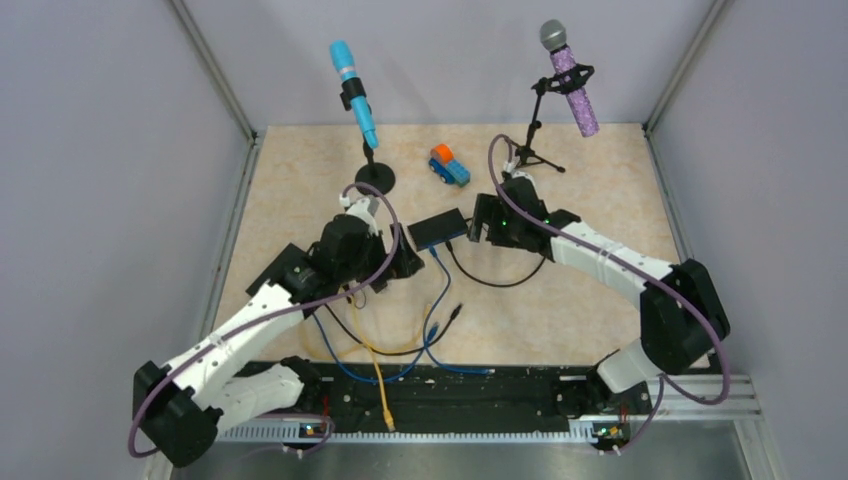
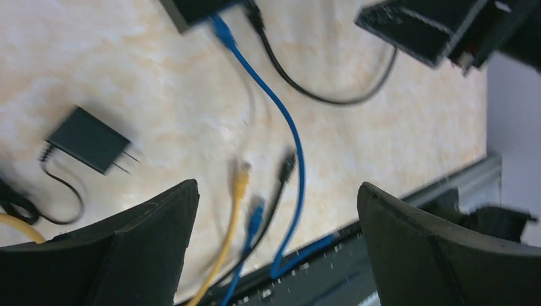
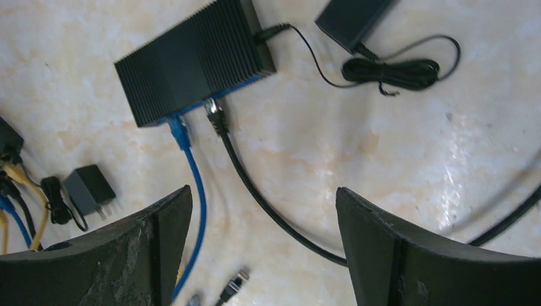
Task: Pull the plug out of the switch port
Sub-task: Move the switch port to the center of the board.
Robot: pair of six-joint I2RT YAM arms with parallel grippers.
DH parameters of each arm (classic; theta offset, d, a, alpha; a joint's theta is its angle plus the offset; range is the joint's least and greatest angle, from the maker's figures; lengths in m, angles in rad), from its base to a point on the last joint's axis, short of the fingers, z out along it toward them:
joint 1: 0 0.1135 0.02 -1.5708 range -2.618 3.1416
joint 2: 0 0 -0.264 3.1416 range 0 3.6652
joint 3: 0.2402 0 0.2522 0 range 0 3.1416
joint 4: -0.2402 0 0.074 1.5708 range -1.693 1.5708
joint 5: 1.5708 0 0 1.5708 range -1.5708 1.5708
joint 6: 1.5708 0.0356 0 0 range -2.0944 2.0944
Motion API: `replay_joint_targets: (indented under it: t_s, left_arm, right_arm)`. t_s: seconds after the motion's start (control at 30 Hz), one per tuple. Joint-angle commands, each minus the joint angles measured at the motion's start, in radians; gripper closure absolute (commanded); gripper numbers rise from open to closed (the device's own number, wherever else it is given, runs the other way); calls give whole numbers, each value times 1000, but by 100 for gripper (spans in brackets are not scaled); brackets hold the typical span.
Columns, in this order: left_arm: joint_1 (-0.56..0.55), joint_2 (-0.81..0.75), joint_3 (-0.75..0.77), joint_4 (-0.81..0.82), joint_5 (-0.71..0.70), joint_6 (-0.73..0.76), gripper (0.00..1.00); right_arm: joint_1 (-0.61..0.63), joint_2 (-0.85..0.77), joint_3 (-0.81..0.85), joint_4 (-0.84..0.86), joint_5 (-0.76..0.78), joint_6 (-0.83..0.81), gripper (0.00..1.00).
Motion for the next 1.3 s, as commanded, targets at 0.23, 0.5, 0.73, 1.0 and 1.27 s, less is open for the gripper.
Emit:
replay_joint_targets:
  t_s: [0.23, 0.5, 0.73, 1.0, 1.27]
  left_arm:
    - [243, 511, 309, 97, 79, 128, 7]
    - [261, 741, 396, 170, 146, 122, 12]
    - [264, 830, 396, 208, 166, 103, 18]
    - [271, 890, 394, 255, 232, 137, 26]
    - [260, 957, 407, 315, 382, 165, 37]
  right_arm:
    - [-22, 411, 476, -57, -83, -156, 27]
    - [-63, 603, 688, -102, -173, -220, 30]
    - [-66, 709, 784, -143, -156, -251, 31]
    - [-71, 714, 732, -116, -214, -276, 34]
    - [-73, 566, 462, 5, -234, -257, 38]
